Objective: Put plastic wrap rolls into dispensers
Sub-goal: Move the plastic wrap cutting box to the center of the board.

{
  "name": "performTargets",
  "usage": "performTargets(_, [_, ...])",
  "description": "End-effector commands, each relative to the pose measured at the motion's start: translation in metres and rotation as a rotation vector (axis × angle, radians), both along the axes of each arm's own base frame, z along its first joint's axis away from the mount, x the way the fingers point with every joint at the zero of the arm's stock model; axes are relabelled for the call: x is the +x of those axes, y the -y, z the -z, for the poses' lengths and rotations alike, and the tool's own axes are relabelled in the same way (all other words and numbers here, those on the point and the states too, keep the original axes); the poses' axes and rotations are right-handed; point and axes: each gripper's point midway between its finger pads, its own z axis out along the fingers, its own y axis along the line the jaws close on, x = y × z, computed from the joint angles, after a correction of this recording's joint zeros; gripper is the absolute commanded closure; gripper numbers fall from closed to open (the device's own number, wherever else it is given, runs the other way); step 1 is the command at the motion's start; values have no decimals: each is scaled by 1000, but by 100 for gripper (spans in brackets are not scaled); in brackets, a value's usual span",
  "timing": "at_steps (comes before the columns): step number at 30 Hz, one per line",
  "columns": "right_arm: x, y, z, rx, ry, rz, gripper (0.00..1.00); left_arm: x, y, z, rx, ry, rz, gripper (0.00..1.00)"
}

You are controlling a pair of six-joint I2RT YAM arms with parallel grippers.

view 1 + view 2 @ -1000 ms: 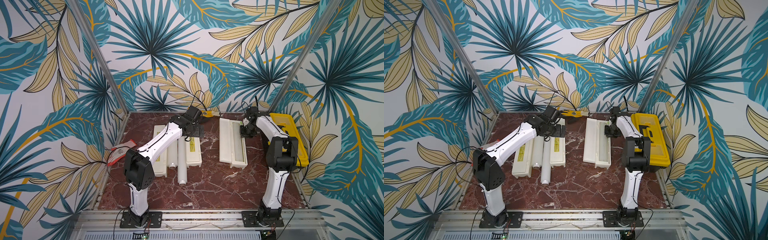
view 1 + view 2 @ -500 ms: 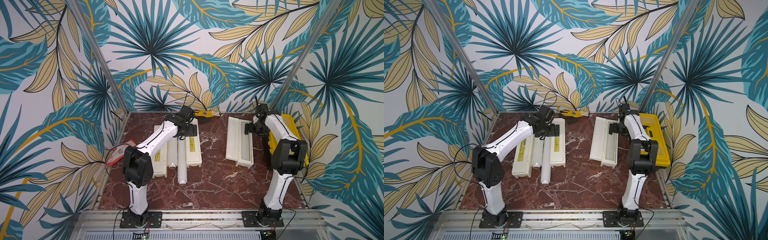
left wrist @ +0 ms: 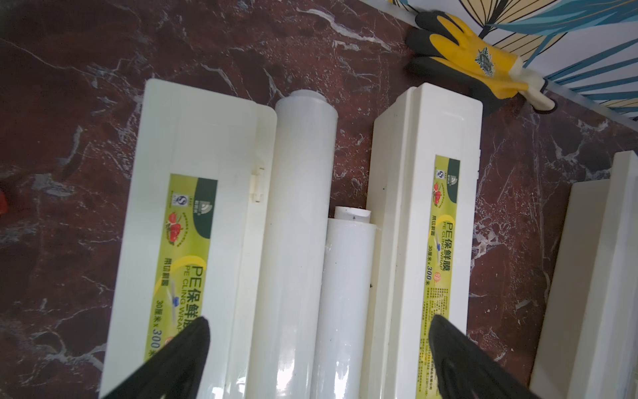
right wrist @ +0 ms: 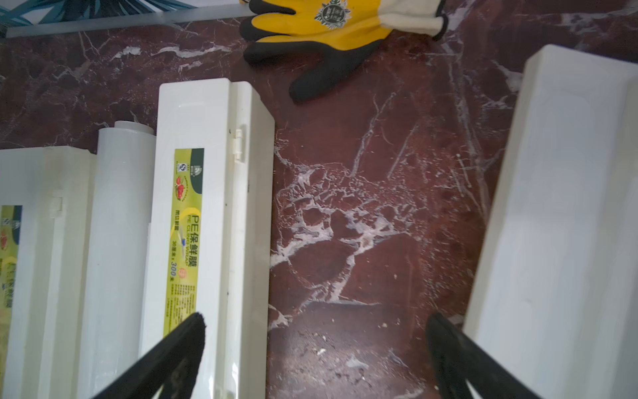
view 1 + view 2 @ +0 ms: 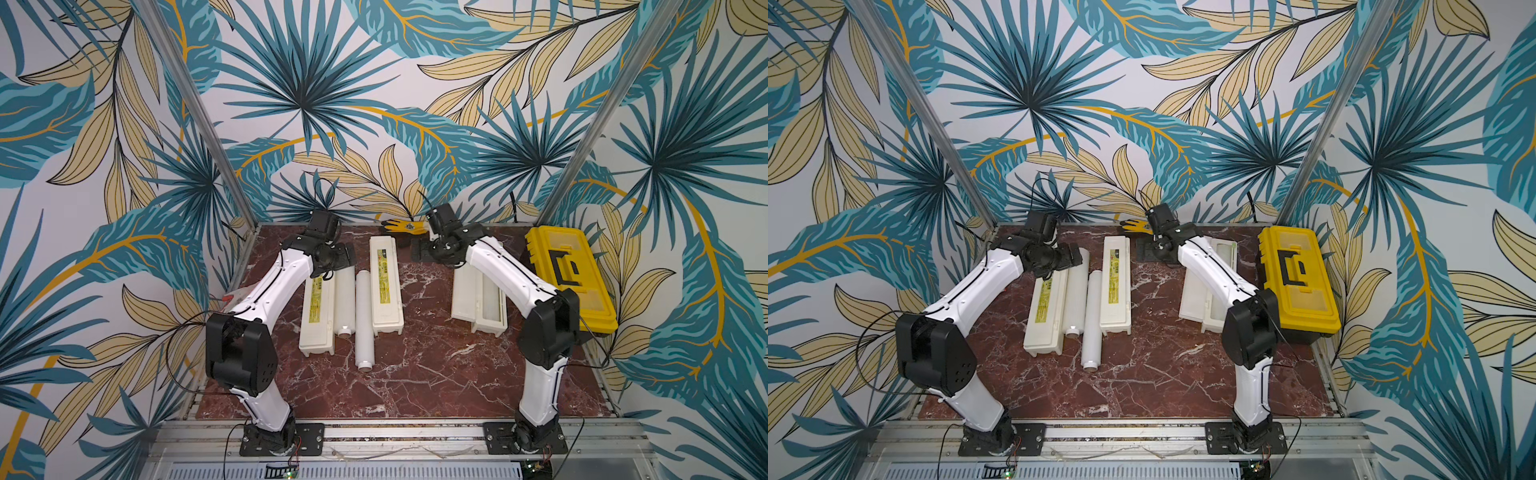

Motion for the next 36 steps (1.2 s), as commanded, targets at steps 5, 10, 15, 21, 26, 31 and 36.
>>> performTargets(5, [5, -72, 20, -71, 30, -25, 1, -7, -6, 6, -54, 23, 12, 0])
performTargets(10, [5, -99, 42, -136, 28, -59, 1, -14, -4, 9, -62, 18, 39, 0])
performTargets(15, [3, -92, 71, -251, -8, -28, 1, -19, -7, 9, -53, 22, 49, 1])
performTargets(21, [-6, -78, 102, -341, -78, -5, 1, -22, -11, 8, -47, 26, 52, 0])
performTargets(26, [-21, -65, 111, -395, -124, -27, 1, -20, -11, 7, -54, 30, 55, 0])
performTargets(31, [-53, -47, 111, -414, -175, -118, 5, -18, -7, 9, -73, 26, 61, 0])
performTargets(36, [-110, -20, 111, -420, -271, -287, 4, -19, -3, 14, -88, 14, 72, 0])
